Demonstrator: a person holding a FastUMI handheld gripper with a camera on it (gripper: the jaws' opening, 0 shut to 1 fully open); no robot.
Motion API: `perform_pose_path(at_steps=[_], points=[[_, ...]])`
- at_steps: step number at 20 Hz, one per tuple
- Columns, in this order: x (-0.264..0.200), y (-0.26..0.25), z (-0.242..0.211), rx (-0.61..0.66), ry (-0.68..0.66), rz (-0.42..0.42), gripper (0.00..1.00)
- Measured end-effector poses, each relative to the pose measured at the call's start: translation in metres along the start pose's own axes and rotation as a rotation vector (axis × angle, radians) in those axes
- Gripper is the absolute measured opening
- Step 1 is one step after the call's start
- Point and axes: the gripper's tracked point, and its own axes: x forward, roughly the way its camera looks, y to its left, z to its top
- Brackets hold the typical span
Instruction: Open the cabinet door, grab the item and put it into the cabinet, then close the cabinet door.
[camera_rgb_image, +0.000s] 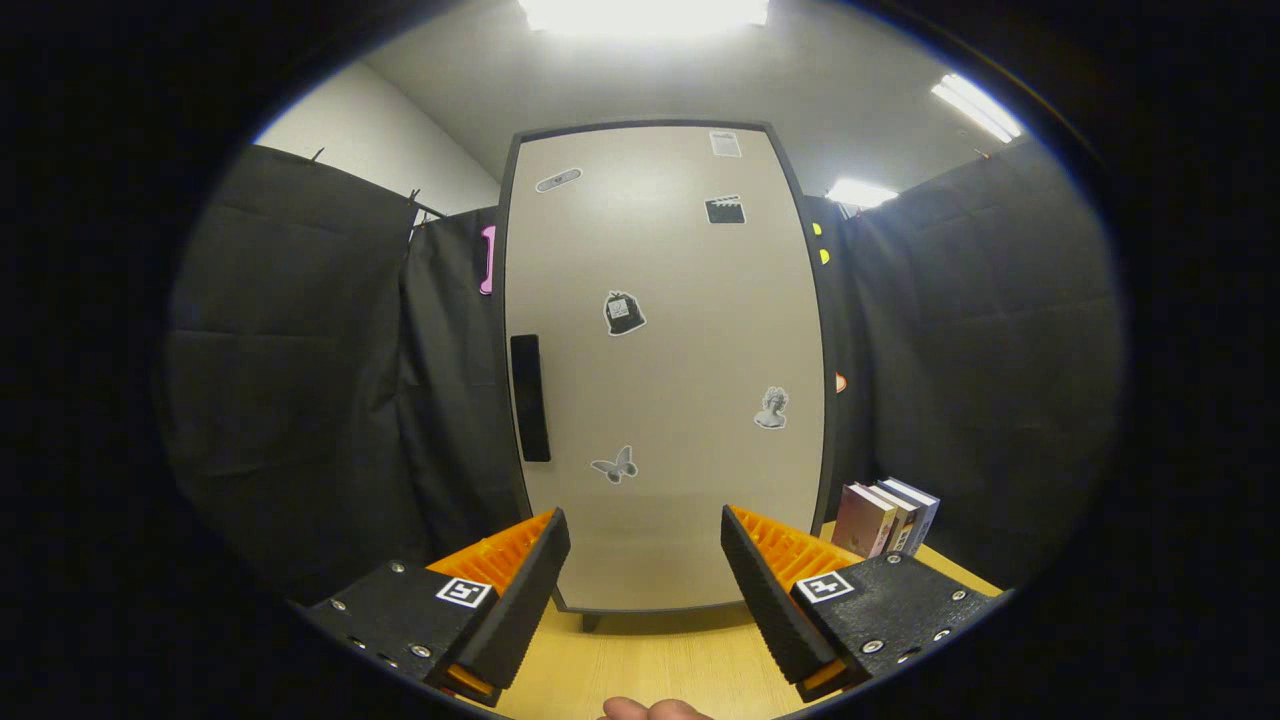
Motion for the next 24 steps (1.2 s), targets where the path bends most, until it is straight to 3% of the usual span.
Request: perform_pose_path(at_steps=[18,24], points=[[0.012,0.016,0.008,-0.017,-0.004,0.005,0.94],[0.046,0.050,0.015,-0.023,-0.016,0.026,0.94]])
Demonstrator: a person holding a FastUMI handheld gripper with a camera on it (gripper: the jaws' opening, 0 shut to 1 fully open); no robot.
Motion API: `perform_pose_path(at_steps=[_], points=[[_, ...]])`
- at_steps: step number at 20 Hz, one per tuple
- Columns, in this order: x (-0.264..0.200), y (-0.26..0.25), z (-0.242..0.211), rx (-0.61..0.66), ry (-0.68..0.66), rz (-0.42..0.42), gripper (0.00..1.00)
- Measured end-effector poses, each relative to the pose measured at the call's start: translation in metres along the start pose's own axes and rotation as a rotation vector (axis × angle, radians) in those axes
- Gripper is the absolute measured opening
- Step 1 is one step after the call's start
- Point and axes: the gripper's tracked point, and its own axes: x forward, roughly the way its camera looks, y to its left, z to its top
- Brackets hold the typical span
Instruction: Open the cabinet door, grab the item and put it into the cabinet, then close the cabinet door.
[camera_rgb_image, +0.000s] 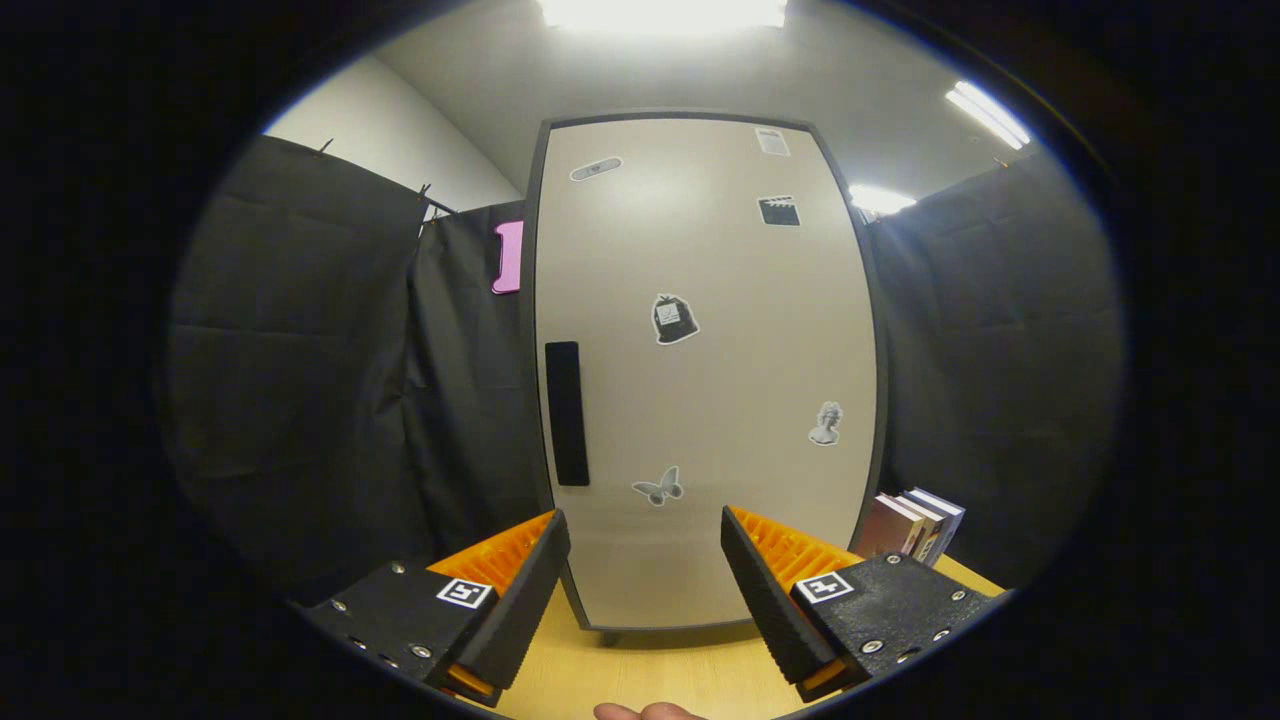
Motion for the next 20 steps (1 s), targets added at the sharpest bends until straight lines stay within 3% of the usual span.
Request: perform_pose_path(at_steps=[5,9,14,18,20], points=[[0.053,0.034,-0.002,0.041,0.027,0.043,0.94],[0.093,0.052,0.008,0.013,0.006,0.030,0.94],[0.120,0.074,0.011,-0.041,0.000,0.060,0.84],[0.128,0.067,0.013,-0.101,-0.016,0.007,0.72],[0.133,0.062,0.012,-0.061,-0.009,-0.010,0.71]])
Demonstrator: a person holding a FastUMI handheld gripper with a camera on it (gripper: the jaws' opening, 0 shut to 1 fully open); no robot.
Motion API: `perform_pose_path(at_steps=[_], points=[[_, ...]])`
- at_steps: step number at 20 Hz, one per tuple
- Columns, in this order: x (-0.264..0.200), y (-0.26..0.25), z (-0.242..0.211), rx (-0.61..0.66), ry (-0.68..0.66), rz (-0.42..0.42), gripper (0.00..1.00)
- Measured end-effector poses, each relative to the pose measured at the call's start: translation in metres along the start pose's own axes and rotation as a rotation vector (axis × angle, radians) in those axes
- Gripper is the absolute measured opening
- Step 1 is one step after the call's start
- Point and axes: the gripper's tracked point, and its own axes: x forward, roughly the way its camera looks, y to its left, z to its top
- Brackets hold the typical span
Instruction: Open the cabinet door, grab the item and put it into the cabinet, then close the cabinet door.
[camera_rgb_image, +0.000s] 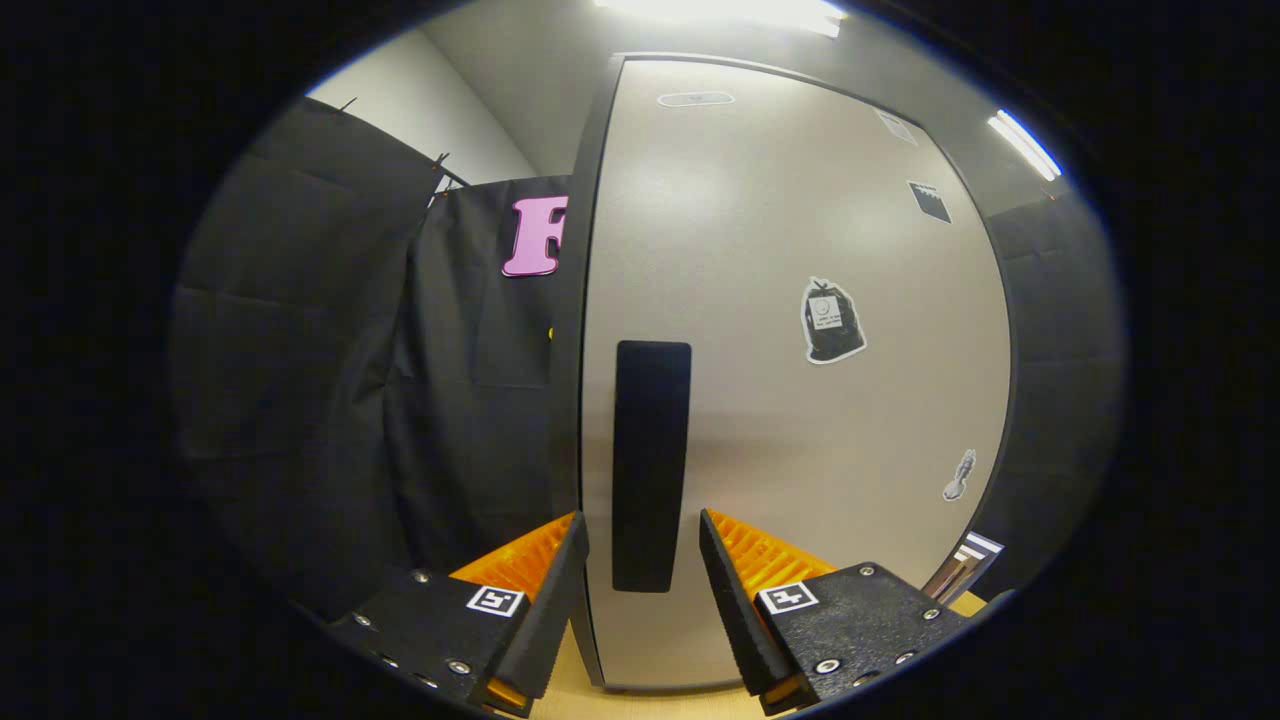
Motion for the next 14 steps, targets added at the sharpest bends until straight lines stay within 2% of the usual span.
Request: perform_pose_path(at_steps=[2,3,5,6,8,14], points=[[0.006,-0.005,-0.006,0.027,0.035,-0.004,0.67],[0.010,-0.002,-0.010,0.048,0.057,0.021,0.61],[0.000,0.003,-0.006,0.065,0.072,0.037,0.39],[0.007,0.002,-0.011,0.050,0.080,0.044,0.33],[0.001,-0.002,-0.014,0.032,0.083,0.059,0.29],[-0.022,-0.001,-0.012,0.017,0.087,0.121,0.27]])
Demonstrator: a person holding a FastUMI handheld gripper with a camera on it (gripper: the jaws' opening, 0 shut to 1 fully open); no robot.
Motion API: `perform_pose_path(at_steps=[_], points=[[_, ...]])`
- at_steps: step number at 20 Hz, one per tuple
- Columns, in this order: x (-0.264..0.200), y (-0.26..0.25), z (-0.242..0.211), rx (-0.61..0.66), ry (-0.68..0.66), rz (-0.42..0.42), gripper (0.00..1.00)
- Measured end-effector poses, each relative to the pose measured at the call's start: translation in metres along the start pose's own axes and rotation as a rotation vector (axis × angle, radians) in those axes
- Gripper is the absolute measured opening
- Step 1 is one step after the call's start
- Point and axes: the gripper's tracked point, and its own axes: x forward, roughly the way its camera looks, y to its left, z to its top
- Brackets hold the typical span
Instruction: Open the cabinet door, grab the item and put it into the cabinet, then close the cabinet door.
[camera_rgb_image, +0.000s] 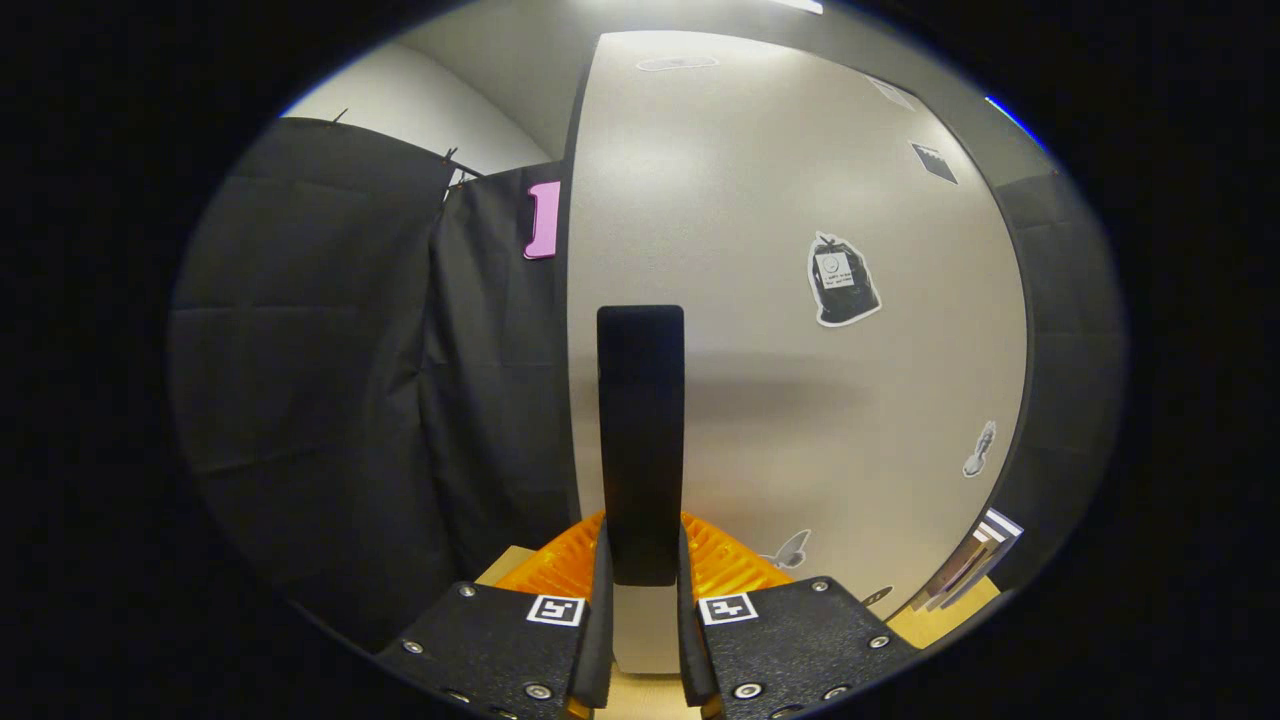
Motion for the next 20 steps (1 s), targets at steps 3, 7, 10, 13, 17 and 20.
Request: perform_pose_path(at_steps=[3,7,10,13,17,20], points=[[-0.019,0.000,0.001,-0.014,0.005,0.039,0.27],[-0.036,-0.002,0.000,-0.015,0.012,0.102,0.27],[-0.044,-0.005,0.000,-0.021,0.032,0.176,0.28],[-0.049,-0.011,-0.002,-0.024,0.039,0.255,0.27],[-0.054,-0.021,-0.004,-0.012,0.046,0.339,0.27],[-0.059,-0.028,-0.005,-0.019,0.043,0.382,0.27]])
